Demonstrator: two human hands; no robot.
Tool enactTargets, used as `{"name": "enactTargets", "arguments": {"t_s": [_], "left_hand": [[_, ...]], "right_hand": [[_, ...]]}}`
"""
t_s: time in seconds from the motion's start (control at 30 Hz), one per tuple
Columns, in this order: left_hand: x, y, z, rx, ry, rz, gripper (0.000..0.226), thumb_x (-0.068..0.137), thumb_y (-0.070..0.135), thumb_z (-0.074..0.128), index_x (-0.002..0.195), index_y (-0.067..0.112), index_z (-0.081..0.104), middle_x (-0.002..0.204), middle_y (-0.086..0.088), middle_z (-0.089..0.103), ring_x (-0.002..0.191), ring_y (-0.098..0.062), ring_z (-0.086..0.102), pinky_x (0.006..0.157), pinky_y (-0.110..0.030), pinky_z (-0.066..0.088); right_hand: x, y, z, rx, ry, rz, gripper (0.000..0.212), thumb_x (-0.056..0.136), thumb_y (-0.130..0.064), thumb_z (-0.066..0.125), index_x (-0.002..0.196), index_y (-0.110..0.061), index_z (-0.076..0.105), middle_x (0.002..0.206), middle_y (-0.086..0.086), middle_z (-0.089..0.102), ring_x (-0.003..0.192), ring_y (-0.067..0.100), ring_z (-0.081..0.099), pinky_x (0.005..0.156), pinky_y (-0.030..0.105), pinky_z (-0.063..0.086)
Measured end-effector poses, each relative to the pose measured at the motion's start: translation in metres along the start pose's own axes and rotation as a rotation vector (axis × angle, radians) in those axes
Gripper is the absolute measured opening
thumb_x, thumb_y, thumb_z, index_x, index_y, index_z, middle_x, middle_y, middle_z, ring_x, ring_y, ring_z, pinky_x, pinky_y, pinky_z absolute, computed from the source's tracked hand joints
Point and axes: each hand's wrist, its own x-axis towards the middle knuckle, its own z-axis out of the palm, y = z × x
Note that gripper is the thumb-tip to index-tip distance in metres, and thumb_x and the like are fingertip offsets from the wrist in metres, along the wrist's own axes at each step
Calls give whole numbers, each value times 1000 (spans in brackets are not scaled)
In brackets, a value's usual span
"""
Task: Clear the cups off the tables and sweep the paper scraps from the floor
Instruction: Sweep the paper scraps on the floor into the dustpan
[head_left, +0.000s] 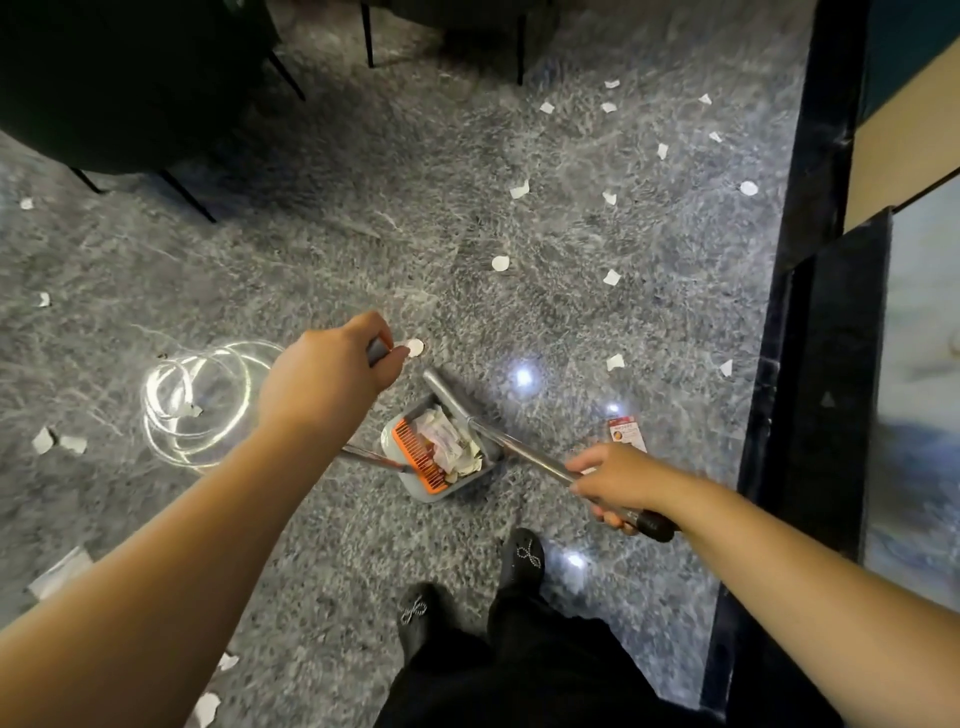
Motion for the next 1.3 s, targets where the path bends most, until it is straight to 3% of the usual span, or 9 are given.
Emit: {"name": "enactTargets", "arguments": {"t_s": [0.2,0.37,0.57,0.87,0.97,1.1,1.3], "left_hand": [[0,-4,-6,-88,-32,27,20,85,52,64,82,34,56,57,10,52,55,-19,54,49,-27,42],[3,13,-14,-97,-160,230,18,86,47,66,86,30,60,63,5,59,60,-20,58,56,-35,53],[5,57,-16,-76,-222,445,18,88,46,65,88,28,63,66,1,63,63,-21,60,55,-35,52],[-11,140,22,-47,-298,600,19,90,44,63,93,26,62,74,-3,65,70,-27,61,57,-33,49],[-16,171,39,-19,-305,624,22,90,47,62,94,25,61,70,-2,62,67,-29,59,54,-30,42],[-13,202,53,21,-304,620,23,90,49,61,91,26,59,64,-2,57,63,-29,57,52,-29,39],[-3,212,61,51,-266,540,25,86,55,59,87,30,58,70,-2,61,66,-28,59,53,-31,44]], "right_hand": [[-23,11,20,100,64,8,42,93,-10,58,133,-20,51,60,5,59,35,12,50,39,22,42],[-39,26,42,286,186,20,43,92,-12,61,133,-19,52,58,6,59,35,13,50,37,22,41],[-64,59,58,457,350,55,44,91,-7,60,133,-15,52,57,6,60,32,12,50,34,17,37],[-91,147,31,619,529,134,43,89,-10,62,131,-13,53,53,8,59,37,17,50,36,20,38],[-90,178,5,601,537,170,47,90,-8,60,135,-10,49,49,6,59,34,15,50,37,19,38],[-82,209,-33,599,544,222,47,89,-4,58,135,-8,48,63,14,59,31,13,49,37,21,40],[-71,223,-75,327,374,245,31,89,-4,49,116,7,61,62,15,62,52,22,55,50,26,44]]}}
